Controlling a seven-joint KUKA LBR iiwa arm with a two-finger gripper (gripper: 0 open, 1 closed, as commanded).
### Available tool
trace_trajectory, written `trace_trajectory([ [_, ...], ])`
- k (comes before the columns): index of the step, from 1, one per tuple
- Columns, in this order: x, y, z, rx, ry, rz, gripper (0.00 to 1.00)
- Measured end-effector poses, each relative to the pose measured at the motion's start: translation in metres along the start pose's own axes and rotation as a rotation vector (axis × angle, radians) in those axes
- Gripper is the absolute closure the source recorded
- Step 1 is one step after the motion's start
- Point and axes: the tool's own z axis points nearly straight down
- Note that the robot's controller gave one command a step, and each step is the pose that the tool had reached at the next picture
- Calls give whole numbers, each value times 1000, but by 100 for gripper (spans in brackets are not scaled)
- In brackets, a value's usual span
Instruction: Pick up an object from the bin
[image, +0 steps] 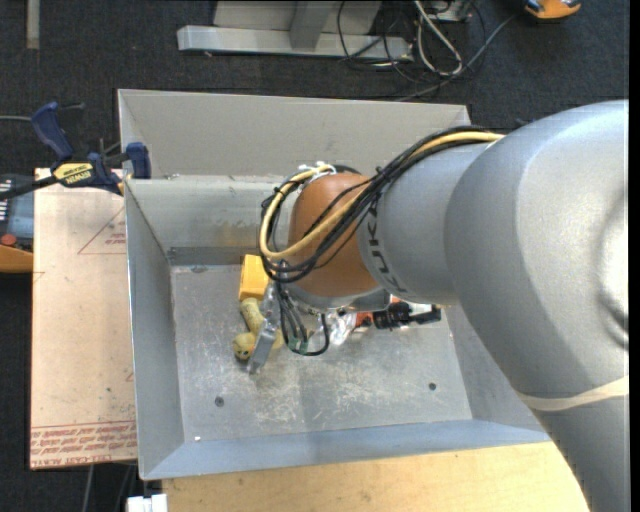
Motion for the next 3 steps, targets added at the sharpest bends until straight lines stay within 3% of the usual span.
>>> trace_trajectory([
  [3,0,1,-30,1,3,0,100],
])
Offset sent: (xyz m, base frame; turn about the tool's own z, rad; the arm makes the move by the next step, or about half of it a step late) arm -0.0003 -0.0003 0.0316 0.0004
